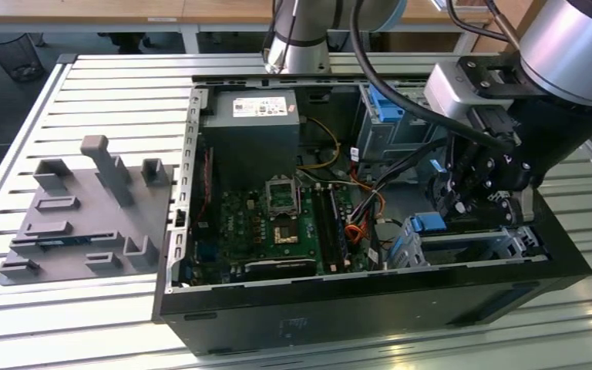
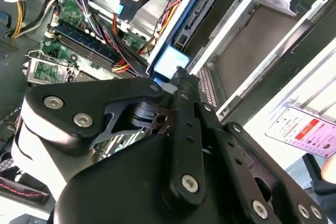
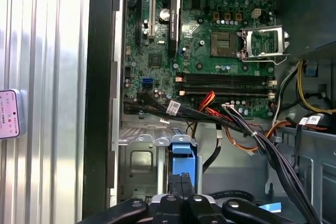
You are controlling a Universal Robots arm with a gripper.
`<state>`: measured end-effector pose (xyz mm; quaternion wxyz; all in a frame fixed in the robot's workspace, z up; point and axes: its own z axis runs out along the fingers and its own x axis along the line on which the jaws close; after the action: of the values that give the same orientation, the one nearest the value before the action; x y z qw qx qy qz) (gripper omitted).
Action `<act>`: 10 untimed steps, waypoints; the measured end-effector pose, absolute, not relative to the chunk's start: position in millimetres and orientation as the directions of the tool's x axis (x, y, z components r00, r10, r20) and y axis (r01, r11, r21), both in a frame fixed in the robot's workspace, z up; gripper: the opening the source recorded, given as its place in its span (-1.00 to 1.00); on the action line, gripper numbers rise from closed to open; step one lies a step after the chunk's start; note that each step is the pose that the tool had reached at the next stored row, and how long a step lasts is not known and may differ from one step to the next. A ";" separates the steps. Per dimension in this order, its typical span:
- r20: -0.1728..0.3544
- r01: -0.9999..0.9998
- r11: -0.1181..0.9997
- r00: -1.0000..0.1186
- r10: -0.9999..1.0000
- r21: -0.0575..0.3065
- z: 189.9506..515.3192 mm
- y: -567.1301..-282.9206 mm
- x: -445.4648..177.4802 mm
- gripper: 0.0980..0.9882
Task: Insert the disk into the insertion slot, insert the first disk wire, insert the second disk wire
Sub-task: 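Insert the disk into the insertion slot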
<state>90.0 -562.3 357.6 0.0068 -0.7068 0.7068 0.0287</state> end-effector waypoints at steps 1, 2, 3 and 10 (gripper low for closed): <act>-0.050 -1.000 -0.001 -0.001 -0.999 0.031 356.3 -562.3 90.0 -0.93; -0.050 -1.000 -0.001 -0.001 -0.999 0.031 355.3 -562.3 90.0 -0.98; -0.051 -1.000 -0.001 -0.001 -0.999 0.031 354.5 -562.2 90.0 -0.98; -0.052 -1.000 -0.001 -0.001 -0.999 0.031 351.6 -562.1 90.0 -0.98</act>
<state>90.0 -562.1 351.6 0.0075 -0.7068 0.7067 0.0294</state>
